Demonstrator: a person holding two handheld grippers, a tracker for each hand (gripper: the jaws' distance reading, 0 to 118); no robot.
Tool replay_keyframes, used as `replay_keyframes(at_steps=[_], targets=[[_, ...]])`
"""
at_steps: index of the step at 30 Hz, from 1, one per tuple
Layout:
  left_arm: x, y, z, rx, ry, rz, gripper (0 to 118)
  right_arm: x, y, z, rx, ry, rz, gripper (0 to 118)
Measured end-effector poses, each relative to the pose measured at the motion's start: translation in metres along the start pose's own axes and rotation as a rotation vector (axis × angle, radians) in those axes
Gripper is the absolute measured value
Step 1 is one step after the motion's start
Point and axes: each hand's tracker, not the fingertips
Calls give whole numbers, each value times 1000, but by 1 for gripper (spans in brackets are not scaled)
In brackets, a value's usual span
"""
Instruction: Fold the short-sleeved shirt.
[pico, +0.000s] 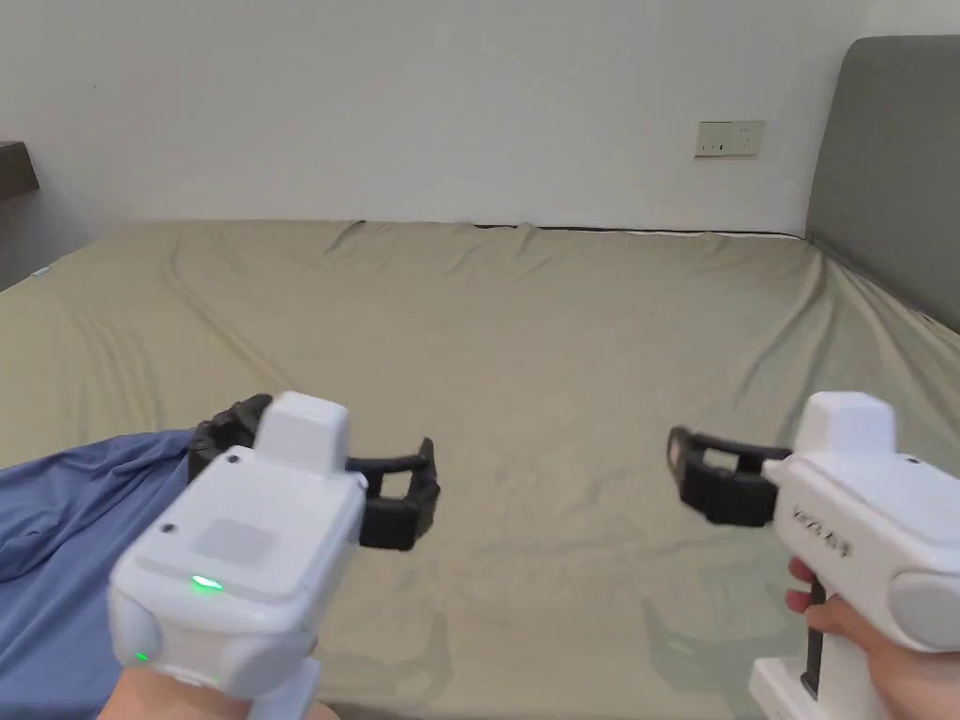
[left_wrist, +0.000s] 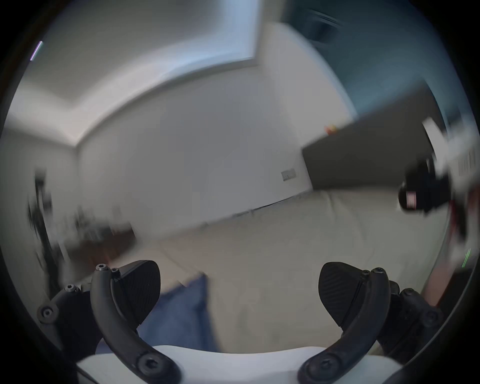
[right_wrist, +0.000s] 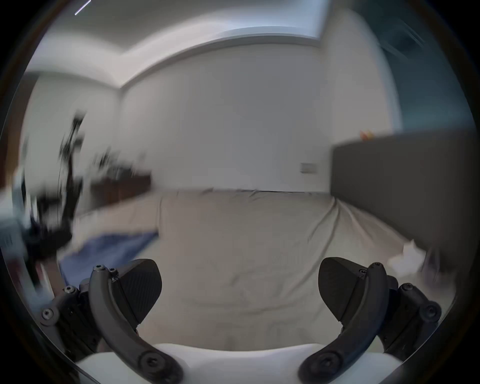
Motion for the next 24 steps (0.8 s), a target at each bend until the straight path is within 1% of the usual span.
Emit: replay_keyframes(at_steps=[1,2,3,5,6,8,10,11,13,14,19,21,24], targets=[[-14,0,-3,-6,-19,155,118,8,-3,-5,71,-20,-34,118],[-24,-1,-5,4,-20,280,118,9,-3,-3,116,-33,-59,118],[-31,0,-6,21,15,337,118,8,0,-3,122,-54,-38,118],[-40,-2,-10,2,91,309,118,6,-2,5,114,-109,28,118],[-42,-1,-10,-9,106,267,118,5,-3,5,110,-124,63,118],[-36,-3,-6,-23,137,185,118,1,-7,2,48,-149,152,118],[-33,-6,-4,-17,147,120,118,-2,-12,-2,19,-157,194,118],[-31,-5,-4,-14,158,108,118,-1,-12,-2,21,-136,173,118],[-31,-4,-2,0,145,130,118,-1,-13,-5,6,-103,146,118],[-30,-3,0,11,131,139,118,-3,-13,-5,9,-104,146,118],[-28,-1,0,31,134,126,118,-16,-15,1,42,-123,228,118],[-24,-1,0,26,128,122,118,-17,-15,0,45,-127,237,118],[-23,-2,-2,30,145,122,118,-17,-15,1,44,-135,224,118]])
